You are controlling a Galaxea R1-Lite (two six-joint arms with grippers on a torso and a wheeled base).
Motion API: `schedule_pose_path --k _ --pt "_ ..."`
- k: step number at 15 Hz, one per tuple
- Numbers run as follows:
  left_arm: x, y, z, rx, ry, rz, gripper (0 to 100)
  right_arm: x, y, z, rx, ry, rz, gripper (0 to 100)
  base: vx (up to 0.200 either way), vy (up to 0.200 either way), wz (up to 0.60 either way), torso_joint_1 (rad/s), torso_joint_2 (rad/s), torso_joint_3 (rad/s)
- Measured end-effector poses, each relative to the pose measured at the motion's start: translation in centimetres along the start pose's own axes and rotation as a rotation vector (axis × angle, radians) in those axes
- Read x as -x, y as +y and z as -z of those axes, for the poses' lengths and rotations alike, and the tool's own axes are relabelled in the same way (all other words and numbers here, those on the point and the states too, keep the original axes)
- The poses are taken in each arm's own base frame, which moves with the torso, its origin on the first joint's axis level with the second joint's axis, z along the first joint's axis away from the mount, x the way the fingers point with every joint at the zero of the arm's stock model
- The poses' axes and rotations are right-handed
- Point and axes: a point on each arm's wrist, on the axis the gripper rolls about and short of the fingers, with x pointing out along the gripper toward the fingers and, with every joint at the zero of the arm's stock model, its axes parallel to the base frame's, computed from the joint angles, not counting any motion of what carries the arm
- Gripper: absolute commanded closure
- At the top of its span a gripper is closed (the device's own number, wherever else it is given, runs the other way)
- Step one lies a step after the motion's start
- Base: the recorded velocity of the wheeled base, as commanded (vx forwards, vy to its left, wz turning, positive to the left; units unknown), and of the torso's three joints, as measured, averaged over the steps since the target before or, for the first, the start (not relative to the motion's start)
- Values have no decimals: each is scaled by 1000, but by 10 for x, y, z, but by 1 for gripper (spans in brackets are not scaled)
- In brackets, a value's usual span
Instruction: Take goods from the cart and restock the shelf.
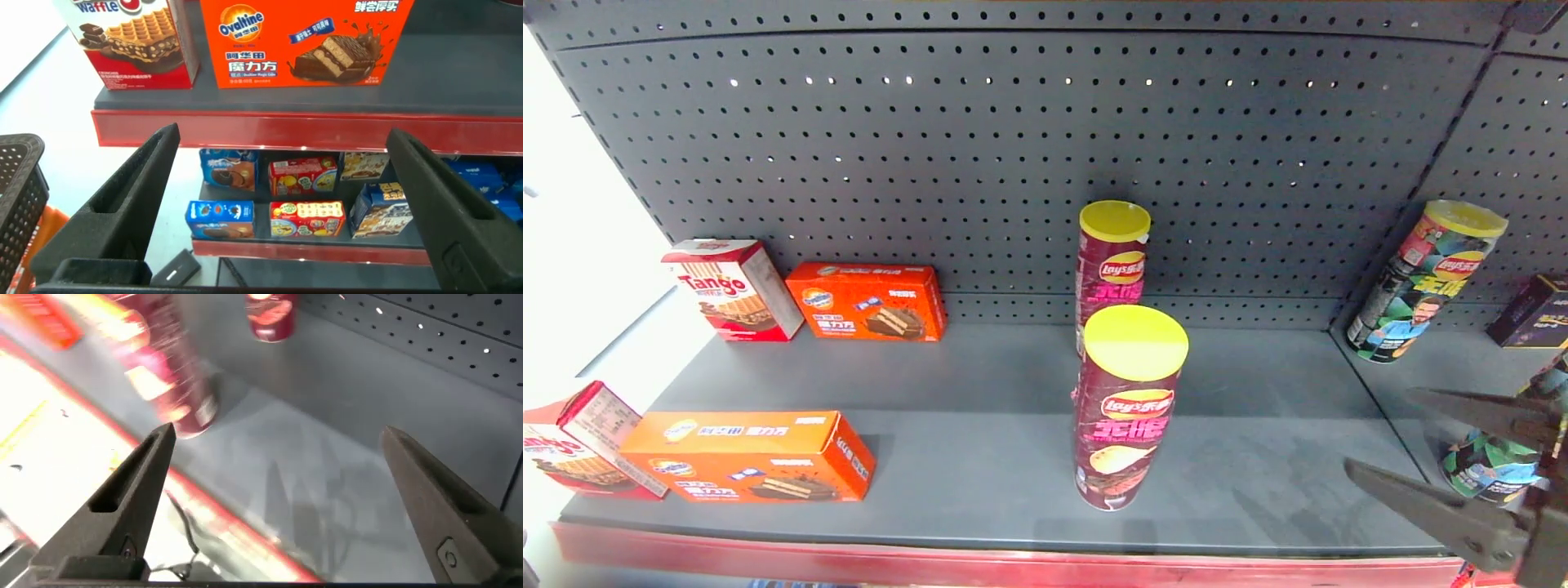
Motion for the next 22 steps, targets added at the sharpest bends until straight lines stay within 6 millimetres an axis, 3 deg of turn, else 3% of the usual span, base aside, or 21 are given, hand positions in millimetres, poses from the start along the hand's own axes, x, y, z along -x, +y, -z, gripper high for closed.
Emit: schedule_pose_path --k 4,9,10,17,22 --pt "0 0 0 -1 0 1 0 47 2 51 -14 -40 -33 0 0 0 0 0 0 0" --pt "0 0 0 -2 0 2 0 79 2 137 -31 80 -11 0 0 0 0 0 0 0" --pt "0 0 0 -2 1 2 0 84 1 145 -36 98 22 0 0 0 0 0 0 0" --pt "-1 0 0 -2 5 6 0 100 7 158 -127 -18 536 0 0 0 0 0 0 0" --pt "-1 0 0 -2 2 6 0 108 14 164 -112 -149 666 0 0 0 0 0 0 0"
